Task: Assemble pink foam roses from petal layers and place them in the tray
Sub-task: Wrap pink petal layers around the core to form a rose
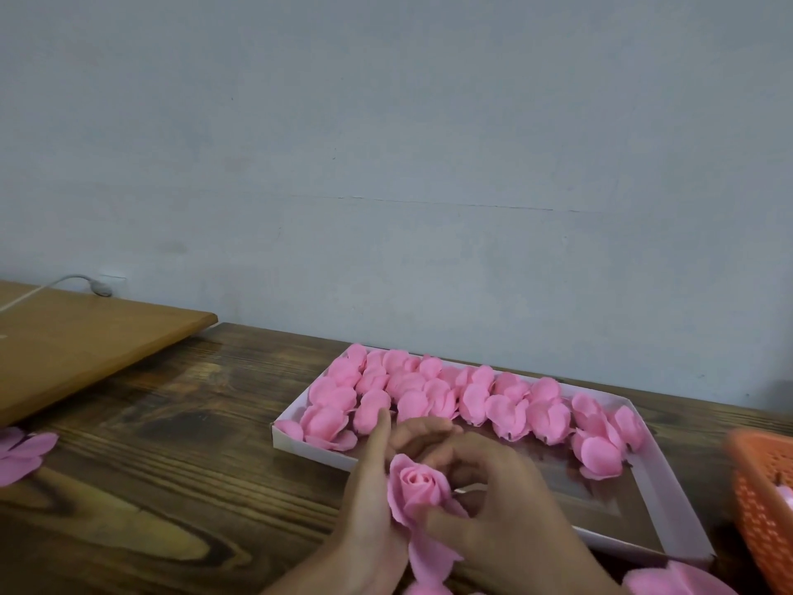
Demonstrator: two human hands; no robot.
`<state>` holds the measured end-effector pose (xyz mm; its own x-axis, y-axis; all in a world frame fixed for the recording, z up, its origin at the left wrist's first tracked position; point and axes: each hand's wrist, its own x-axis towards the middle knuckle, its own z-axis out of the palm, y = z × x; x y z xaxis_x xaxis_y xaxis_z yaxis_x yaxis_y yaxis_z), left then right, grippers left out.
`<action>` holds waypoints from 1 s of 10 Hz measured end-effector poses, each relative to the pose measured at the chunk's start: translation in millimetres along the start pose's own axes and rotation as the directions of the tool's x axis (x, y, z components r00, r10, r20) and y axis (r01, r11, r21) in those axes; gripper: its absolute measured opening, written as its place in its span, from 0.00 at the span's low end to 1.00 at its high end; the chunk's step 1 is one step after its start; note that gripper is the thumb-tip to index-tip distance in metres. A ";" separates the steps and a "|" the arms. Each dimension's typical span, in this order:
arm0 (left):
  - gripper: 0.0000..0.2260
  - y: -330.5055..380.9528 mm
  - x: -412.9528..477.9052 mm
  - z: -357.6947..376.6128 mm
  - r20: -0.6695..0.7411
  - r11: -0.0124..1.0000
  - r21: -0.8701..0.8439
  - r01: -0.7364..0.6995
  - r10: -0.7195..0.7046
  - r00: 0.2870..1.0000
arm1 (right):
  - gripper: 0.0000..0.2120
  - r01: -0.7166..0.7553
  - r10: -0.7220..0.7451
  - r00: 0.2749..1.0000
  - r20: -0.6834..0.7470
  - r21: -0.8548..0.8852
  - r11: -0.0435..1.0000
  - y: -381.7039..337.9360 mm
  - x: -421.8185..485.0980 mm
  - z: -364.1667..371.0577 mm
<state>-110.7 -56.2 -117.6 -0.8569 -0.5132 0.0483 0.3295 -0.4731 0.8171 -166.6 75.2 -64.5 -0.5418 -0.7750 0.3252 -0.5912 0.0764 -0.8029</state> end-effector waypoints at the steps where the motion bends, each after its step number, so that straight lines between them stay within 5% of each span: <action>1: 0.27 -4.7 1.3 3.9 -0.018 0.994 -0.096 0.052 -0.054 0.998 | 0.12 0.049 -0.055 0.997 -0.048 -0.127 0.991 -1.2 -2.2 4.0; 3: 0.24 -8.0 -0.7 -3.4 -0.008 0.999 -0.010 0.033 -0.033 0.999 | 0.11 0.166 -0.186 0.982 -0.029 -0.325 0.931 -3.2 -4.7 5.9; 4: 0.24 -12.8 2.7 -6.4 -0.125 0.990 -0.123 0.066 -0.081 0.989 | 0.14 0.195 -0.243 0.967 -0.077 -0.395 0.898 -0.7 -6.3 7.5; 7: 0.21 -6.1 -4.9 2.2 -0.070 0.971 -0.189 0.146 -0.161 0.984 | 0.15 0.314 -0.531 0.835 -0.146 -0.667 0.676 0.0 -3.9 10.7; 8: 0.23 -2.0 -5.9 3.5 -0.100 0.967 -0.231 0.110 -0.136 0.986 | 0.12 0.288 -0.451 0.880 -0.150 -0.585 0.758 -6.5 -5.1 4.4; 10: 0.25 11.2 4.9 -7.3 -0.219 0.964 -0.263 -0.021 -0.039 0.975 | 0.22 0.126 -0.139 0.990 0.029 -0.631 0.765 -11.9 -6.8 -9.8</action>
<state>-108.3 -69.2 -112.4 -0.7613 -0.6389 -0.1103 0.4401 -0.6342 0.6357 -161.7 85.7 -52.2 -0.4368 -0.7962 0.4186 -0.8978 0.3568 -0.2580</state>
